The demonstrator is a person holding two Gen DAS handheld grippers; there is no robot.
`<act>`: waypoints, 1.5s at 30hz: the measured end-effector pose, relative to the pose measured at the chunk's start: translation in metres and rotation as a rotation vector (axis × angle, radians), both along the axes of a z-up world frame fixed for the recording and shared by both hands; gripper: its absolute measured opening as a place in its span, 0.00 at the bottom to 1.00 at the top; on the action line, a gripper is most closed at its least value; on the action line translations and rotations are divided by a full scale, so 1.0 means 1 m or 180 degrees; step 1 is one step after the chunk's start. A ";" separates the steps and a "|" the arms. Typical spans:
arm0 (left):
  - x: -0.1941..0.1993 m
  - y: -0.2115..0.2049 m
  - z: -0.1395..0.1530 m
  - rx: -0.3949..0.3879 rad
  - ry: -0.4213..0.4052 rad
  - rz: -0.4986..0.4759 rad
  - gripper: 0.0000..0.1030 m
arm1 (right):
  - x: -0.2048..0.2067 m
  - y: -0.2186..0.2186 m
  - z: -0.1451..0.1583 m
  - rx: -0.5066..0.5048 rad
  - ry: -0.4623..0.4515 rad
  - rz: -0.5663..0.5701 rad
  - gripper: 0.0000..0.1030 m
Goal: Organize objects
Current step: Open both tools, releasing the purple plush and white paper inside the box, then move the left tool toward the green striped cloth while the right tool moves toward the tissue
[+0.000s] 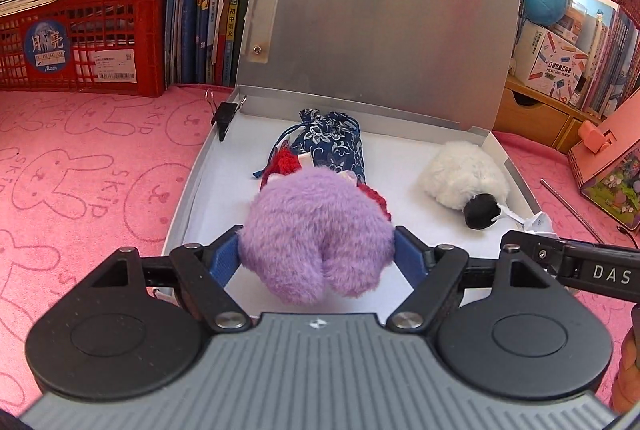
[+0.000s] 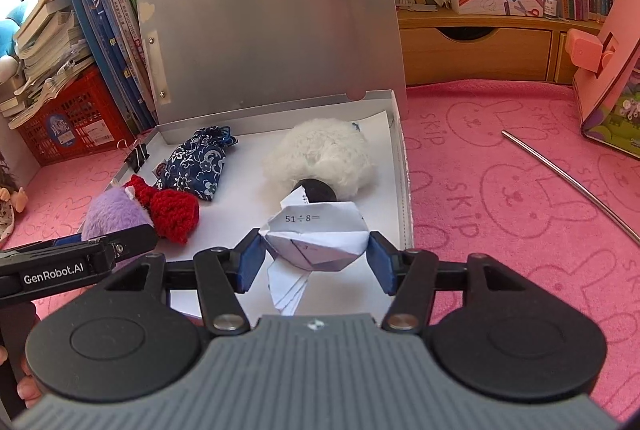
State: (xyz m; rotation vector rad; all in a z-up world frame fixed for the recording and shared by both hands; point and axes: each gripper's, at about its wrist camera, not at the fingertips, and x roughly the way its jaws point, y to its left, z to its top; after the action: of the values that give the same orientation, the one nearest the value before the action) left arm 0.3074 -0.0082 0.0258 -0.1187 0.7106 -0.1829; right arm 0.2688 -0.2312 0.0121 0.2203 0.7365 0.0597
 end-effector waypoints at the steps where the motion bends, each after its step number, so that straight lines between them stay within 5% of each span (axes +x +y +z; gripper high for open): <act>1: -0.001 0.000 0.001 0.0015 -0.0017 -0.0009 0.80 | -0.001 -0.001 0.001 0.0014 -0.0026 0.0001 0.72; 9: -0.018 0.001 0.021 0.0027 -0.0207 -0.0070 0.91 | -0.013 -0.007 0.007 0.0057 -0.0111 -0.0064 0.77; 22: -0.090 0.014 0.043 0.0043 -0.0501 -0.0285 0.93 | -0.083 0.002 0.025 -0.0127 -0.0419 0.0182 0.79; 34: -0.169 0.025 0.037 0.0142 -0.0783 -0.0383 0.93 | -0.155 0.022 0.032 -0.0234 -0.0682 0.0441 0.81; 45: -0.207 0.037 0.007 0.0078 -0.0701 -0.0358 0.93 | -0.208 0.040 0.018 -0.0250 -0.0706 0.0616 0.82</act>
State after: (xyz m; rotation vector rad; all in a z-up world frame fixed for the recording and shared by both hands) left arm 0.1003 0.0284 0.0326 -0.0342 0.4999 -0.2902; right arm 0.0603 -0.1913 0.0304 0.0652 0.5362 0.2354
